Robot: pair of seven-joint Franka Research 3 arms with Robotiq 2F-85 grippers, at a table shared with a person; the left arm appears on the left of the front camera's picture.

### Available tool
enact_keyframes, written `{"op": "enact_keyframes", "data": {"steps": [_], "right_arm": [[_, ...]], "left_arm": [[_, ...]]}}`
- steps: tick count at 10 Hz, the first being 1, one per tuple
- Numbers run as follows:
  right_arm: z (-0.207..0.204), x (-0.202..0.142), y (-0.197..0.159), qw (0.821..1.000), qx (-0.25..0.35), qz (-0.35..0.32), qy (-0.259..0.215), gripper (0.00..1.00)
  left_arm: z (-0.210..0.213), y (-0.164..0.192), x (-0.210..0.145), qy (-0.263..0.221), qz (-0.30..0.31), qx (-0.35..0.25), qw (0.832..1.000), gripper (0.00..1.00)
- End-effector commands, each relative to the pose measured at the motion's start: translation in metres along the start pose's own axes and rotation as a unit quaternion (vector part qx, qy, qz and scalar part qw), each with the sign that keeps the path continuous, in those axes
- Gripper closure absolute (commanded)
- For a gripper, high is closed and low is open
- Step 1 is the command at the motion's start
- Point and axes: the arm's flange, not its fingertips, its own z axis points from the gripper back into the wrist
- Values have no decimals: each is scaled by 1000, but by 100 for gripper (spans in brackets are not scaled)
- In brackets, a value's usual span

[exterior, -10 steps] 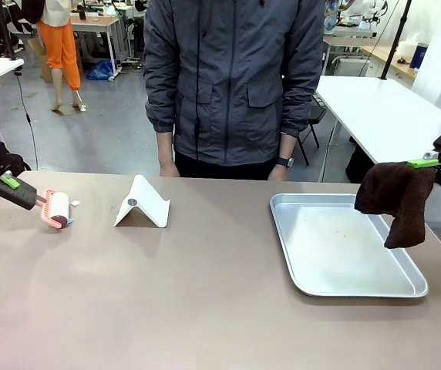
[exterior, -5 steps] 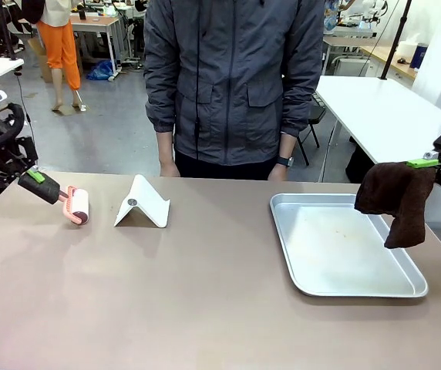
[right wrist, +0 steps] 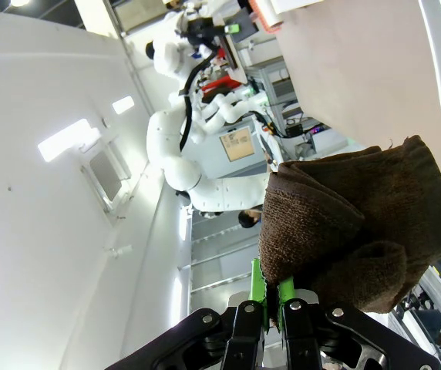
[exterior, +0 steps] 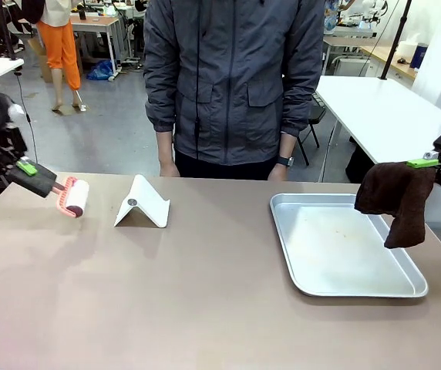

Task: Clean the surface of the table.
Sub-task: Clean the area not pointed to by the person.

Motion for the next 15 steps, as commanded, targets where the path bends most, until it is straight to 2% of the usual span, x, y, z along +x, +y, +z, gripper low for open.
{"op": "enact_keyframes", "data": {"steps": [1, 3, 6, 8, 15], "right_arm": [[1, -1, 3, 1000, 2, 7, 6, 94], [1, -1, 3, 1000, 2, 7, 6, 94], [1, -1, 3, 1000, 2, 7, 6, 94], [1, -1, 3, 1000, 2, 7, 6, 94], [1, -1, 3, 1000, 2, 7, 6, 94]], "left_arm": [[26, 16, -83, -45, -89, -70, 993, 77], [42, 52, -145, -42, -104, -113, 987, 77], [32, 94, -223, -36, -111, -183, 976, 77], [19, 100, -237, -37, -118, -195, 973, 77], [15, 106, -235, -35, -107, -197, 974, 77]]}}
